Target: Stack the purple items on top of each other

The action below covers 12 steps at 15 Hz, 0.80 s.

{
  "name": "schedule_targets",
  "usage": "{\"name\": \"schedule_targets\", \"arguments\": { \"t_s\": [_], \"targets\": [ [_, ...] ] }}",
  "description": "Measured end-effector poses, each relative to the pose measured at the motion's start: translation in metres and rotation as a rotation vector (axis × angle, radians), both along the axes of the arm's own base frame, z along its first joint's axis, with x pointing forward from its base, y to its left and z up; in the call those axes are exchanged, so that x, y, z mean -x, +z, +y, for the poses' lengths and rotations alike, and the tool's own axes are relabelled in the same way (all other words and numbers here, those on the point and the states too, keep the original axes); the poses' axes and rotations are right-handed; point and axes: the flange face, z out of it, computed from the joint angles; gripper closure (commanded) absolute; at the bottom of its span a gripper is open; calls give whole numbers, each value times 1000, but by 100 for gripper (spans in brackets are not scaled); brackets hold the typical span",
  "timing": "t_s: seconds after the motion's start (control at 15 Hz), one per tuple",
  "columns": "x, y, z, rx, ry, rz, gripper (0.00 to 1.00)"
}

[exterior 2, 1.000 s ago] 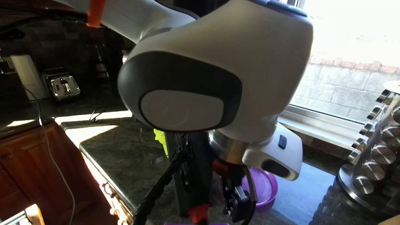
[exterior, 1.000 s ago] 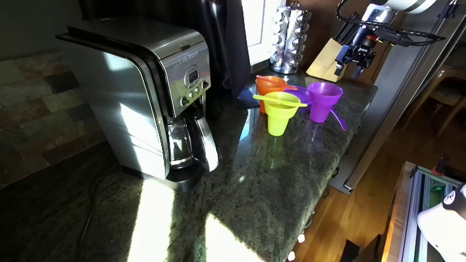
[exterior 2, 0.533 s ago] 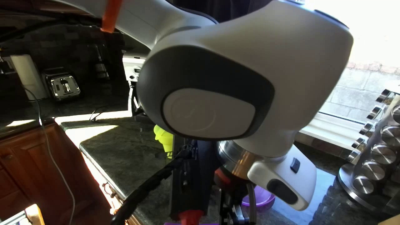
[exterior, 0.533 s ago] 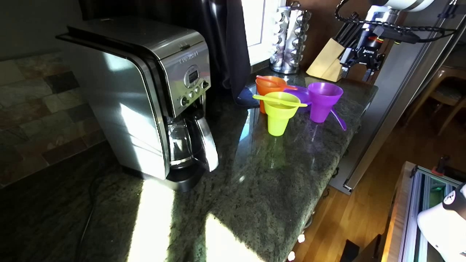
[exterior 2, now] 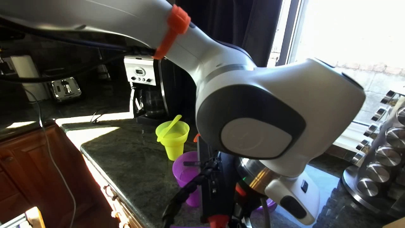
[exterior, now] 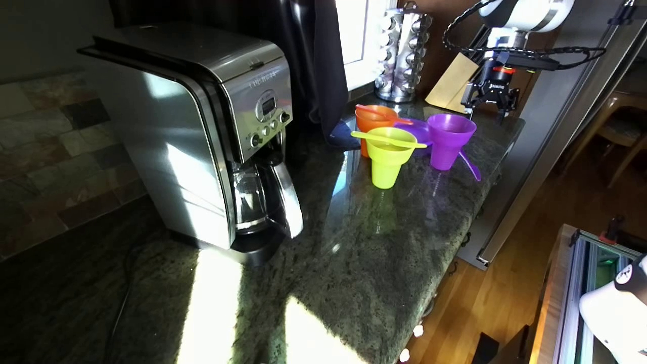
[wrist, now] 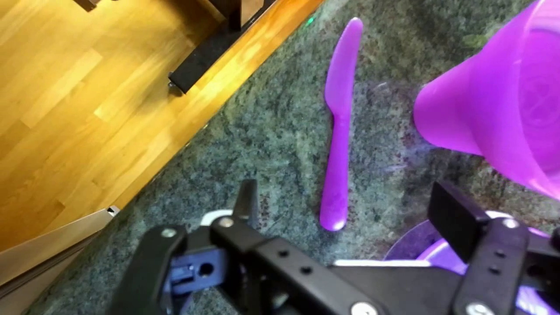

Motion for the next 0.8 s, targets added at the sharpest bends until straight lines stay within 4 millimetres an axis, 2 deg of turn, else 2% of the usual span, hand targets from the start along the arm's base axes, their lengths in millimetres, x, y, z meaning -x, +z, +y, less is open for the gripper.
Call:
{"name": "schedule_targets", "arguments": {
  "t_s": [0.4, 0.8],
  "targets": [
    [-24, -33, -6, -23, -2, 35, 0],
    [-32, -59, -10, -75, -7, 73, 3]
  ]
}}
